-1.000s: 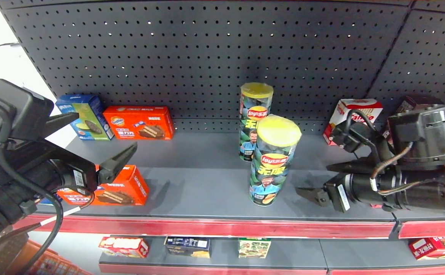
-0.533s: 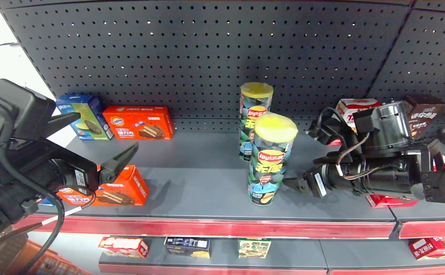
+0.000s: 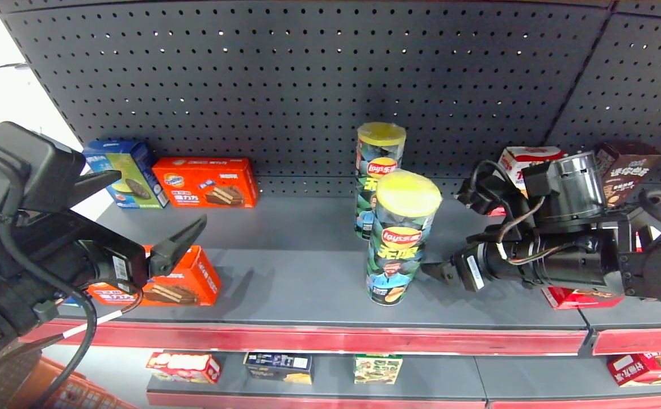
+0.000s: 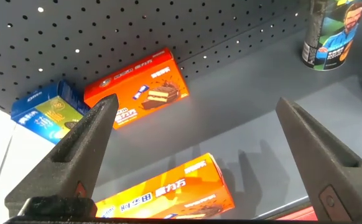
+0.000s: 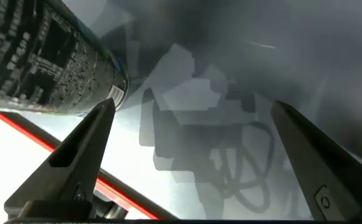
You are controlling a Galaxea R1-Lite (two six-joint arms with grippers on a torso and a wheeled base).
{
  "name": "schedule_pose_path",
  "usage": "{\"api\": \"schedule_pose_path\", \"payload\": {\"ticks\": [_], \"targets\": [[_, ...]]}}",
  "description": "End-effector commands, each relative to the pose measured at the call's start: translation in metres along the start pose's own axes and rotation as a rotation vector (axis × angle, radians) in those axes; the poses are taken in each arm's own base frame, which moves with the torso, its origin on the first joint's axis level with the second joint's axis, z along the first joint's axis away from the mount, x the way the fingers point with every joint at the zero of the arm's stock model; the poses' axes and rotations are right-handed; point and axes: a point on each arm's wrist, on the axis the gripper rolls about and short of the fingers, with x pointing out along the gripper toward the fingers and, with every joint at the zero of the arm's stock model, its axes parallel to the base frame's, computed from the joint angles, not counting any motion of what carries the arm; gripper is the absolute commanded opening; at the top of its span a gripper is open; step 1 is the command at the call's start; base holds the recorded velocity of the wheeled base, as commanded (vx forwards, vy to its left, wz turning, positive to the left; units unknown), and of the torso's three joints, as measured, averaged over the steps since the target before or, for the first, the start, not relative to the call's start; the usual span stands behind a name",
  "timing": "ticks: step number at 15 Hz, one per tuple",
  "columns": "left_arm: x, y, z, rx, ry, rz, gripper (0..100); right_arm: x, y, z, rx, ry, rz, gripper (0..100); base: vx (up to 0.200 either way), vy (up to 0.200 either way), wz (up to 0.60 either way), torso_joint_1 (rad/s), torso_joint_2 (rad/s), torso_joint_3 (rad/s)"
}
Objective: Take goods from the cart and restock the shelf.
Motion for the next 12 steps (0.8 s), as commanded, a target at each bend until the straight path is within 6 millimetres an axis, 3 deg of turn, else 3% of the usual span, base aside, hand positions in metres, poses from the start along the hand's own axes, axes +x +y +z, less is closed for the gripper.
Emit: {"api": "schedule_pose_path", "payload": {"ticks": [1,12], "targets": [[0.0,0.0,0.0,0.0,0.002,0.0,100,0.002,0.002,0.001,-0.003,-0.003,0.005,100,0.0,0.0,0.0,0.0,0.0,0.0],[0.0,0.0,0.0,0.0,0.002,0.0,100,0.018,0.01,0.005,-0.016,0.006,0.027,100,0.0,0.0,0.0,0.0,0.0,0.0]]}}
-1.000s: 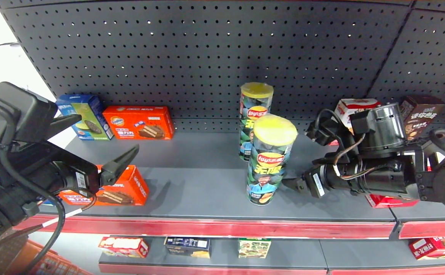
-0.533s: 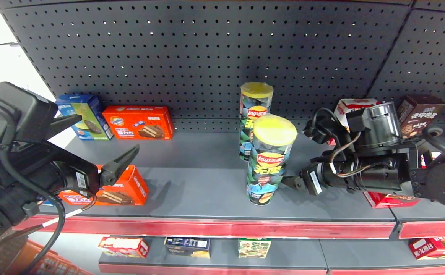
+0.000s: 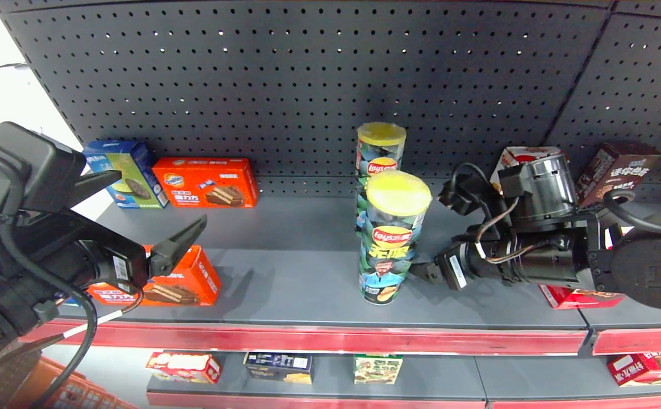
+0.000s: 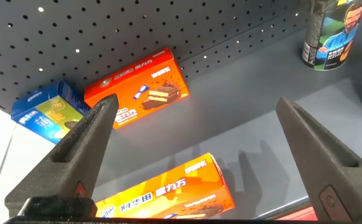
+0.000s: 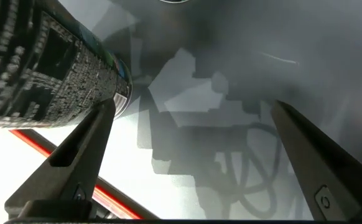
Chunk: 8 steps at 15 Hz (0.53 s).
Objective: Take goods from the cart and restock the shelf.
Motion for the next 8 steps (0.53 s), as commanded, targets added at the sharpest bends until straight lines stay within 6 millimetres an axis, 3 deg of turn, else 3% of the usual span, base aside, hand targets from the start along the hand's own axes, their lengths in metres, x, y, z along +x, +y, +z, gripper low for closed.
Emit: {"api": "schedule_pose_path", "payload": {"ticks": [1,8], "targets": [[0.0004,-0.0002,-0.0003,0.0,0.002,-0.001,100,0.002,0.0008,0.0006,-0.001,0.0,0.002,100,0.0,0.0,0.0,0.0,0.0,0.0],[0.0004,-0.0002,-0.0003,0.0,0.002,-0.001,100,0.0082,0.0057,0.0027,-0.009,0.001,0.013,100,0.0,0.0,0.0,0.0,0.0,0.0]]}}
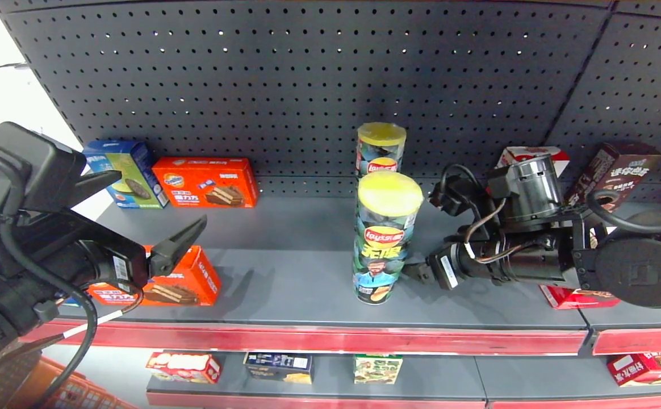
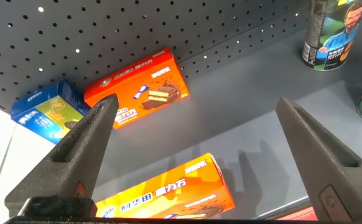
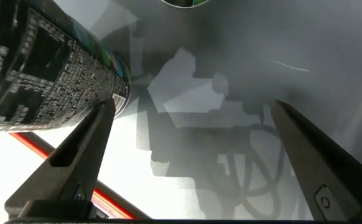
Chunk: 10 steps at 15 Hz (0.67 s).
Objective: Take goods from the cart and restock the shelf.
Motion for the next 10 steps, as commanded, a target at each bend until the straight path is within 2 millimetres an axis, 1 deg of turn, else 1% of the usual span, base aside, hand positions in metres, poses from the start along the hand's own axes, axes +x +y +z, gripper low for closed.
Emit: {"api": "schedule_pose_path", "payload": {"ticks": [1,2,3,4,5,6,7,8,9,10], "targets": [[0.0,0.0,0.0,0.0,0.0,0.0,100,-0.002,-0.001,0.001,0.002,-0.006,-0.002,100,0.0,0.0,0.0,0.0,0.0,0.0],[-0.001,0.0,0.0,0.0,0.0,0.0,100,-0.004,-0.002,0.001,0.004,-0.01,-0.005,100,0.0,0.0,0.0,0.0,0.0,0.0],[-0.003,0.0,-0.002,0.0,0.006,0.0,100,-0.019,-0.007,0.007,0.016,-0.048,-0.021,100,0.0,0.0,0.0,0.0,0.0,0.0],[-0.011,0.002,-0.001,-0.003,-0.007,0.01,100,-0.036,-0.013,0.013,0.025,-0.093,-0.039,100,0.0,0.0,0.0,0.0,0.0,0.0],[-0.024,0.005,0.001,-0.007,-0.031,0.019,100,-0.059,-0.017,0.021,0.035,-0.152,-0.057,100,0.0,0.0,0.0,0.0,0.0,0.0],[-0.032,0.007,0.001,-0.01,-0.044,0.024,100,-0.076,-0.02,0.023,0.044,-0.189,-0.078,100,0.0,0.0,0.0,0.0,0.0,0.0],[-0.051,0.008,-0.005,-0.012,-0.059,0.033,100,-0.11,-0.024,0.024,0.07,-0.259,-0.123,100,0.0,0.0,0.0,0.0,0.0,0.0],[-0.057,0.008,-0.007,-0.014,-0.066,0.034,100,-0.123,-0.025,0.023,0.084,-0.283,-0.139,100,0.0,0.0,0.0,0.0,0.0,0.0],[-0.074,0.008,-0.015,-0.019,-0.08,0.036,100,-0.153,-0.027,0.015,0.123,-0.345,-0.176,100,0.0,0.0,0.0,0.0,0.0,0.0],[-0.08,0.007,-0.019,-0.028,-0.083,0.033,100,-0.168,-0.027,0.009,0.138,-0.374,-0.189,100,0.0,0.0,0.0,0.0,0.0,0.0]]}}
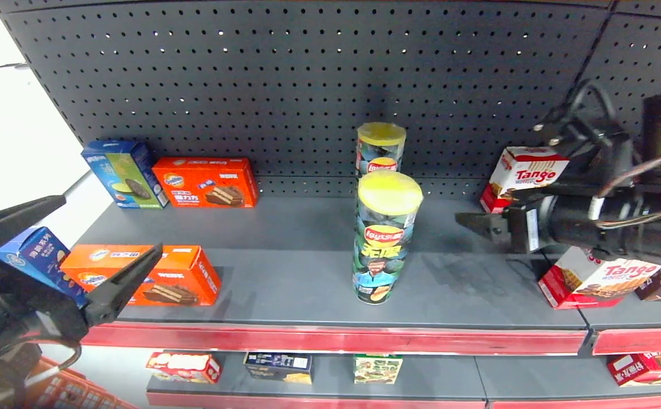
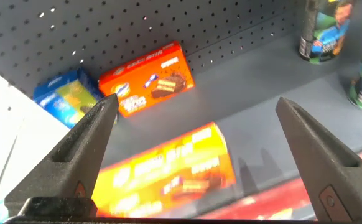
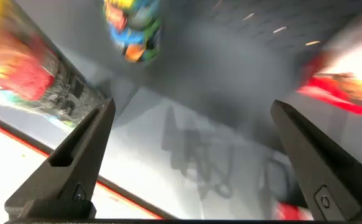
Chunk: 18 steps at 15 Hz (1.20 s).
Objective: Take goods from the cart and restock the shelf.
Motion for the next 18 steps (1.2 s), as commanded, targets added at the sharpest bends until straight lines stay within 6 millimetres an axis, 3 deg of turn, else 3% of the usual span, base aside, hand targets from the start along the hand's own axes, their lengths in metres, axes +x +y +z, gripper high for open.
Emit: {"api": "schedule_pose_path", "payload": {"ticks": [1,3,5,6,7,8,11,13,17,18], "targets": [[-0.044,0.002,-0.014,-0.03,-0.063,0.021,100,-0.105,-0.019,-0.015,0.067,-0.192,-0.062,100,0.0,0.0,0.0,0.0,0.0,0.0],[-0.066,0.001,-0.029,-0.031,-0.074,0.03,100,-0.147,-0.024,-0.046,0.075,-0.238,-0.073,100,0.0,0.0,0.0,0.0,0.0,0.0],[-0.084,-0.003,-0.052,-0.024,-0.064,0.033,100,-0.174,-0.025,-0.087,0.077,-0.255,-0.09,100,0.0,0.0,0.0,0.0,0.0,0.0],[-0.09,-0.005,-0.058,-0.022,-0.062,0.033,100,-0.179,-0.025,-0.098,0.077,-0.255,-0.093,100,0.0,0.0,0.0,0.0,0.0,0.0],[-0.1,-0.008,-0.071,-0.023,-0.059,0.034,100,-0.188,-0.024,-0.134,0.076,-0.247,-0.094,100,0.0,0.0,0.0,0.0,0.0,0.0],[-0.101,-0.008,-0.072,-0.023,-0.052,0.034,100,-0.189,-0.024,-0.139,0.075,-0.246,-0.094,100,0.0,0.0,0.0,0.0,0.0,0.0],[-0.132,-0.015,-0.107,0.004,0.109,-0.013,100,-0.2,-0.018,-0.221,0.085,-0.259,-0.145,100,0.0,0.0,0.0,0.0,0.0,0.0],[-0.149,-0.02,-0.126,0.009,0.161,0.03,100,-0.202,-0.014,-0.251,0.099,-0.267,-0.232,100,0.0,0.0,0.0,0.0,0.0,0.0],[-0.151,-0.022,-0.125,-0.034,0.222,0.199,100,-0.208,-0.011,-0.255,0.116,-0.221,-0.335,100,0.0,0.0,0.0,0.0,0.0,0.0],[-0.151,-0.024,-0.125,-0.036,0.266,0.335,100,-0.206,-0.012,-0.254,0.122,-0.19,-0.395,100,0.0,0.0,0.0,0.0,0.0,0.0]]}}
